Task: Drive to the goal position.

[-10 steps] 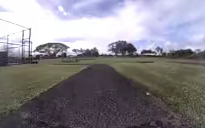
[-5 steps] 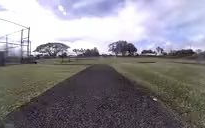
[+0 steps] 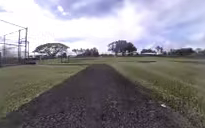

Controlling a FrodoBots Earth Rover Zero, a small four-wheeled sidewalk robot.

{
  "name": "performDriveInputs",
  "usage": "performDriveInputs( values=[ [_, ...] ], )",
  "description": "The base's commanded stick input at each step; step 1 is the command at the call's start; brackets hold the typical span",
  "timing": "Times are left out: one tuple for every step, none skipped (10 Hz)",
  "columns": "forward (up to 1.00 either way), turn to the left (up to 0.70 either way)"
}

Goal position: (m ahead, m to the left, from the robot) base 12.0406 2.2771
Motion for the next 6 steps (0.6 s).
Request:
performDriveInputs(
  values=[
    [0.5, 0.0],
    [0.5, 0.0],
    [0.5, 0.0],
    [0.5, 0.0],
    [0.5, 0.0],
    [0.5, 0.0]
  ],
)
